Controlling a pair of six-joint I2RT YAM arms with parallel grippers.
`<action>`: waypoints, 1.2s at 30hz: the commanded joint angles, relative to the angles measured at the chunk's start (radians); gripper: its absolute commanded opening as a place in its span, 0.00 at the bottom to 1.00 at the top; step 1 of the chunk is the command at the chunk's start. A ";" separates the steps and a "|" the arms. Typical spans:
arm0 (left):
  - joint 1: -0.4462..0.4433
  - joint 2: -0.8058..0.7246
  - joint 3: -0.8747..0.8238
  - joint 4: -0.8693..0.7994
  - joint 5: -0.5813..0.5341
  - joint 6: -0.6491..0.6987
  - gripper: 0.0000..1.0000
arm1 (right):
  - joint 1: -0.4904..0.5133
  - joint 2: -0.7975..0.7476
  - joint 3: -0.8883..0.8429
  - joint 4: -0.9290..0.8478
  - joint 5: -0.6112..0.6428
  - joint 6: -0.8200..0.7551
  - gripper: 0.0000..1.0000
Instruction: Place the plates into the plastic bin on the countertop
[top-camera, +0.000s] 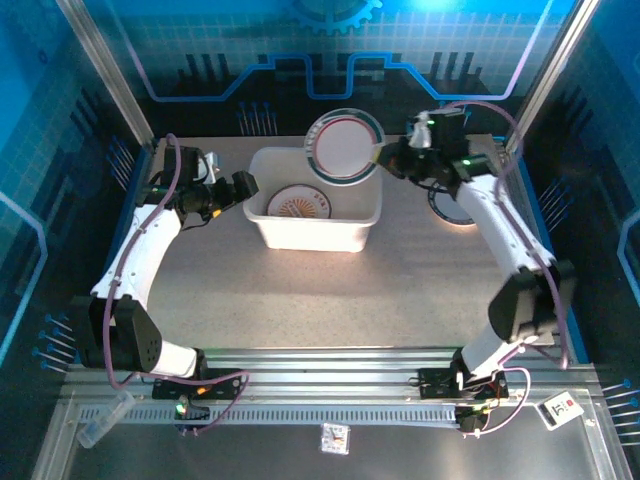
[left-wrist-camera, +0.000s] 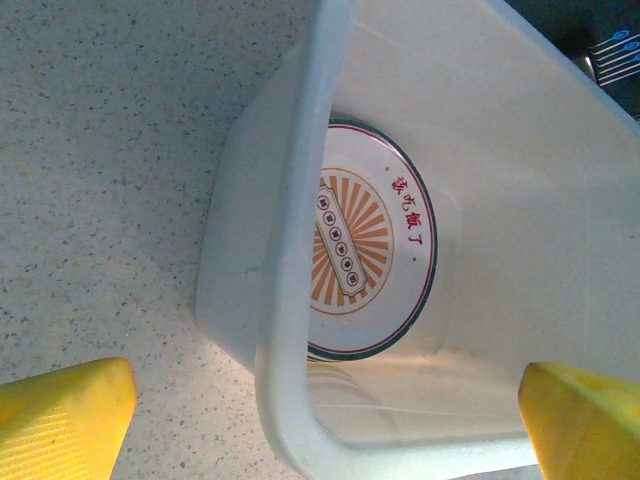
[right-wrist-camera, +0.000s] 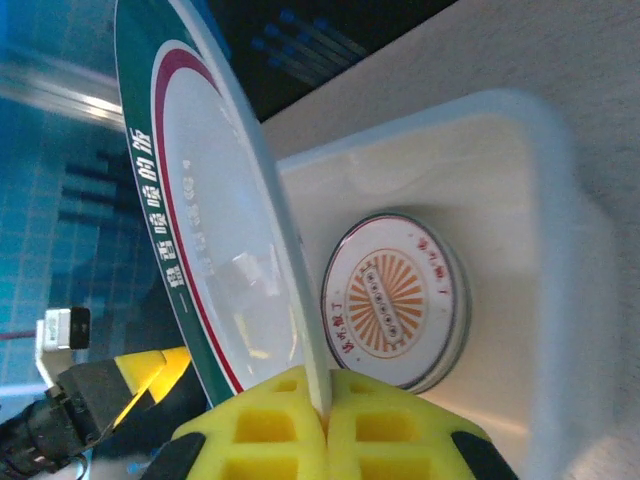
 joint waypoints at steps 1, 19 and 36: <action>0.004 -0.029 0.017 -0.045 -0.022 0.039 0.99 | 0.063 0.091 0.063 0.039 -0.006 -0.011 0.00; 0.014 -0.018 -0.013 -0.041 -0.027 0.033 0.99 | 0.163 0.353 0.088 0.091 -0.019 0.028 0.00; 0.015 -0.003 -0.027 -0.038 -0.028 0.036 0.99 | 0.186 0.436 0.056 0.061 0.039 0.047 0.00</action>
